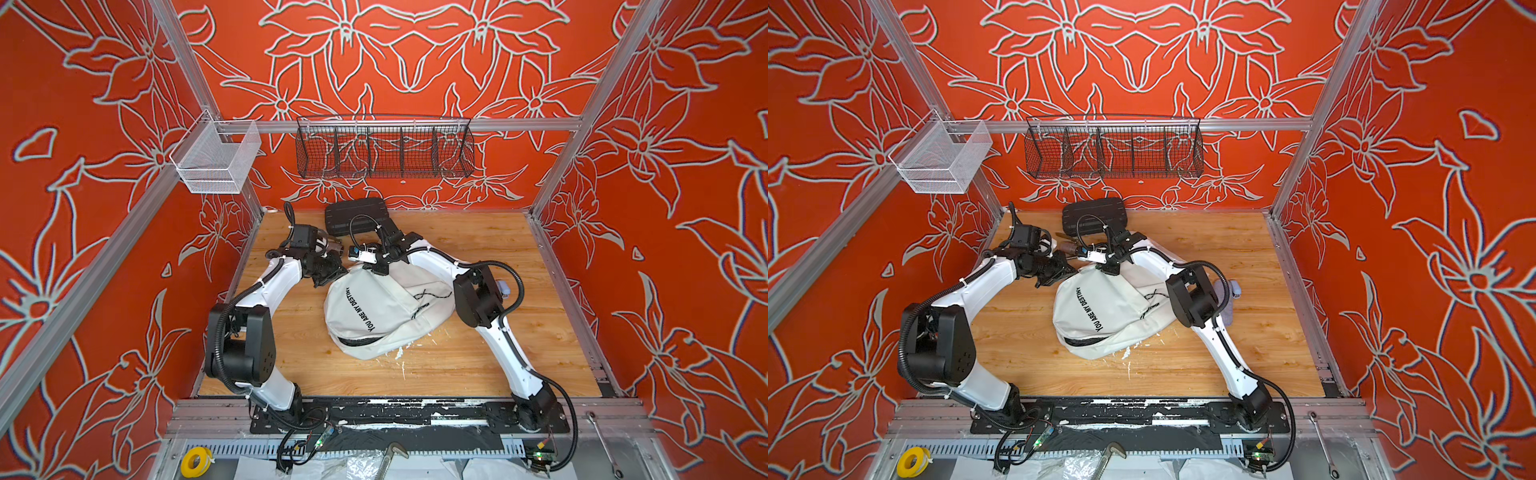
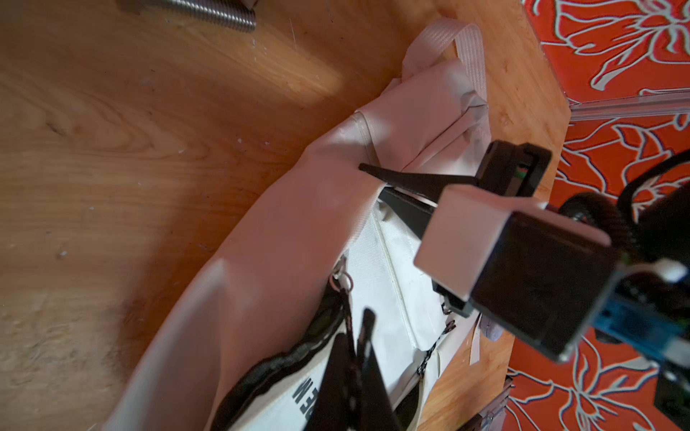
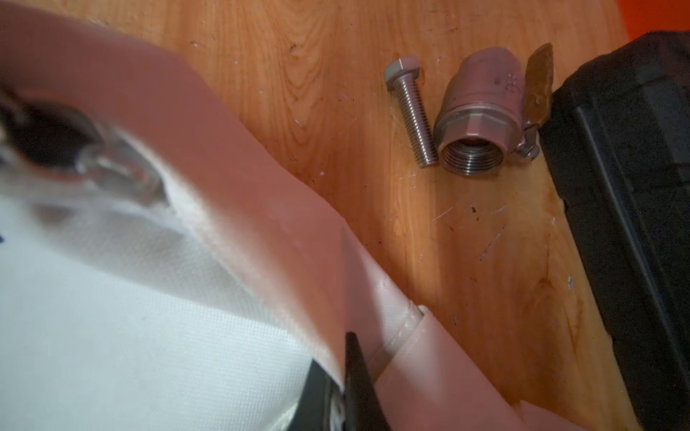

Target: Pack the student bag

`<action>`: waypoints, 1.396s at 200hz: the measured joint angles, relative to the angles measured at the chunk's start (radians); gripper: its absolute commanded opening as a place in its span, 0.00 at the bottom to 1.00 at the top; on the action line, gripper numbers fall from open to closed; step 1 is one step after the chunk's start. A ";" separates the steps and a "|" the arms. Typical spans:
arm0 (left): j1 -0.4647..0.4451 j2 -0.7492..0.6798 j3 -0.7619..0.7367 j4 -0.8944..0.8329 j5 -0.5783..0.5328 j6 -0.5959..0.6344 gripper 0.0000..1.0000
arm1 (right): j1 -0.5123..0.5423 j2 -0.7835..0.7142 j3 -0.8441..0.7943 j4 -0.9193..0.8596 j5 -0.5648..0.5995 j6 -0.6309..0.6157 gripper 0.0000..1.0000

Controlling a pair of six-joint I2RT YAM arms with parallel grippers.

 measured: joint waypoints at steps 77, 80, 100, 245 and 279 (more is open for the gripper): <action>0.033 -0.006 -0.003 0.042 0.047 0.018 0.00 | -0.067 -0.014 0.146 -0.164 0.025 0.172 0.00; 0.033 -0.009 -0.006 0.043 0.048 0.018 0.00 | -0.069 -0.014 0.148 -0.169 0.030 0.177 0.00; 0.031 -0.027 -0.025 0.050 0.048 0.018 0.00 | -0.081 -0.012 0.156 -0.211 0.060 0.193 0.00; 0.034 -0.111 -0.001 0.021 0.109 0.025 0.00 | -0.229 -0.045 0.109 -0.267 0.062 0.140 0.00; 0.022 -0.108 0.001 0.018 0.123 0.018 0.00 | -0.232 -0.044 0.127 -0.295 0.078 0.166 0.32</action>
